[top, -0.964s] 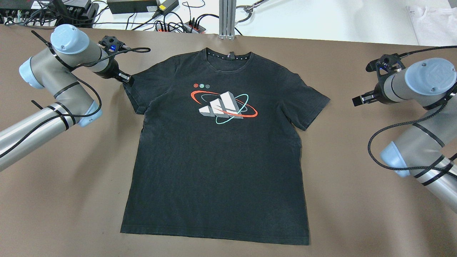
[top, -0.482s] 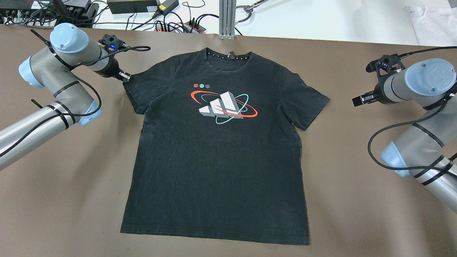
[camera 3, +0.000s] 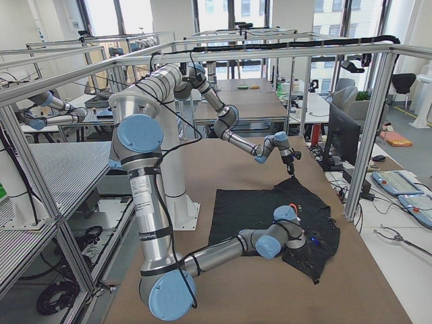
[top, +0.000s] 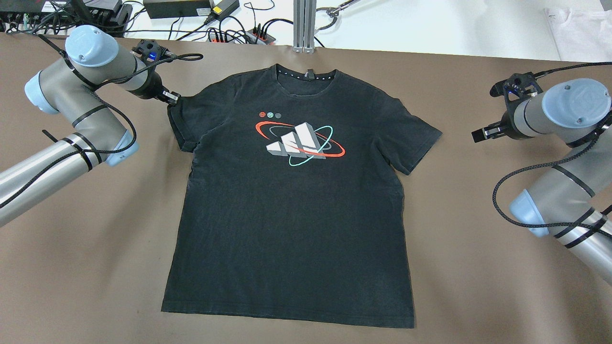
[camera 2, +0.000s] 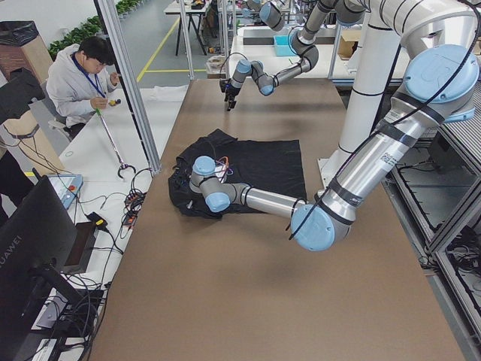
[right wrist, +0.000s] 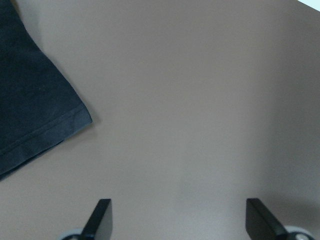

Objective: Fold clothes
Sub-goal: 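Grasp the sleeve nearest the left gripper and fold it across the chest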

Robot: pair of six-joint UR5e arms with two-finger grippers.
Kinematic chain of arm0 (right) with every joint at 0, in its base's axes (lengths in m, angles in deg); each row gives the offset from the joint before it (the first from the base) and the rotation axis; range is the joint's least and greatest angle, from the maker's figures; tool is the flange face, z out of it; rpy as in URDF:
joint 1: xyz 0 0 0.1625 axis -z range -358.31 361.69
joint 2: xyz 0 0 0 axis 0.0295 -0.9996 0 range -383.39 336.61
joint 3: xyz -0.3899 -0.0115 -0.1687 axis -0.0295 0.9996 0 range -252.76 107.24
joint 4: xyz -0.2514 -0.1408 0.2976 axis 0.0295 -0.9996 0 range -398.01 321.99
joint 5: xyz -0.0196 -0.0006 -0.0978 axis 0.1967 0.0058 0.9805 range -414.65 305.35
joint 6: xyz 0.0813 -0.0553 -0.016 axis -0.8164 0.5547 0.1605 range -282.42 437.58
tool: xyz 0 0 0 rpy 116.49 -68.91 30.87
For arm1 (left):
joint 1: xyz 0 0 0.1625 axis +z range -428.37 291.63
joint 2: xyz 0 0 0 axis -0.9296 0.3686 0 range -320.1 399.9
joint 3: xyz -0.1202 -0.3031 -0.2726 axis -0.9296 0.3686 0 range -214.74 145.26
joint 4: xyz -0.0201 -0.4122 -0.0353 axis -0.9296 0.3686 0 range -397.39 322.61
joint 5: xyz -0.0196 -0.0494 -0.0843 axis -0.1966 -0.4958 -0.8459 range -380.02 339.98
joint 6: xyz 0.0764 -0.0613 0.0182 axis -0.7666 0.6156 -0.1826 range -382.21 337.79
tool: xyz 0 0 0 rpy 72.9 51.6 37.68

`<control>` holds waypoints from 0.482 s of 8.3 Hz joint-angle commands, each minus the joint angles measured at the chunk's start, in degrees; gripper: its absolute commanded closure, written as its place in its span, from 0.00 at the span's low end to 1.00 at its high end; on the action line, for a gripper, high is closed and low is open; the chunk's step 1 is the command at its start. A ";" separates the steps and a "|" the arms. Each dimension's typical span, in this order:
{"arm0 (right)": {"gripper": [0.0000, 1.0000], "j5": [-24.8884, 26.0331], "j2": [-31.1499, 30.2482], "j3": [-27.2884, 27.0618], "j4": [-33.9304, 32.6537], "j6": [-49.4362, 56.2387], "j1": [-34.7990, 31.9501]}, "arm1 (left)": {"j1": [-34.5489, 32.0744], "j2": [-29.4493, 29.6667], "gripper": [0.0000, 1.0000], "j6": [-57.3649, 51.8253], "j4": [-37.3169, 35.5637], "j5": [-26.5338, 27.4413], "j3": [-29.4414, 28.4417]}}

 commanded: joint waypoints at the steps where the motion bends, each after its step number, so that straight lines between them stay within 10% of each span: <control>1: 0.06 -0.09 0.00 -0.09 0.04 -1.05 0.09 | 2.36 1.00 1.00 14.30 -0.31 0.78 6.62; 4: 0.06 -0.09 0.00 -0.09 0.04 -1.32 0.79 | 11.67 8.53 1.00 24.17 -5.46 12.18 6.29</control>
